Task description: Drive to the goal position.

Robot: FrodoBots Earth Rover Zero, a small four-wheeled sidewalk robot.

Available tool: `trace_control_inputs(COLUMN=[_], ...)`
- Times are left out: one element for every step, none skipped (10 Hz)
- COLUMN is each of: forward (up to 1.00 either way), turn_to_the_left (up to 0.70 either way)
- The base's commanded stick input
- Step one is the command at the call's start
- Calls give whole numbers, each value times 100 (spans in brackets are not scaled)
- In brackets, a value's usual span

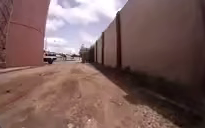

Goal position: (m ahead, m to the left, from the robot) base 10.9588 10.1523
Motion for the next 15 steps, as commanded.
trace_control_inputs(forward=[85, 85, 85, 85, 85, 85, 85, 85, 85, 85, 85, 85, 85, 85, 85], turn_to_the_left=[7, 0, 0, 0, 0, 0, 0, 0, 34, 34, 34, 0, 0, 0, 0])
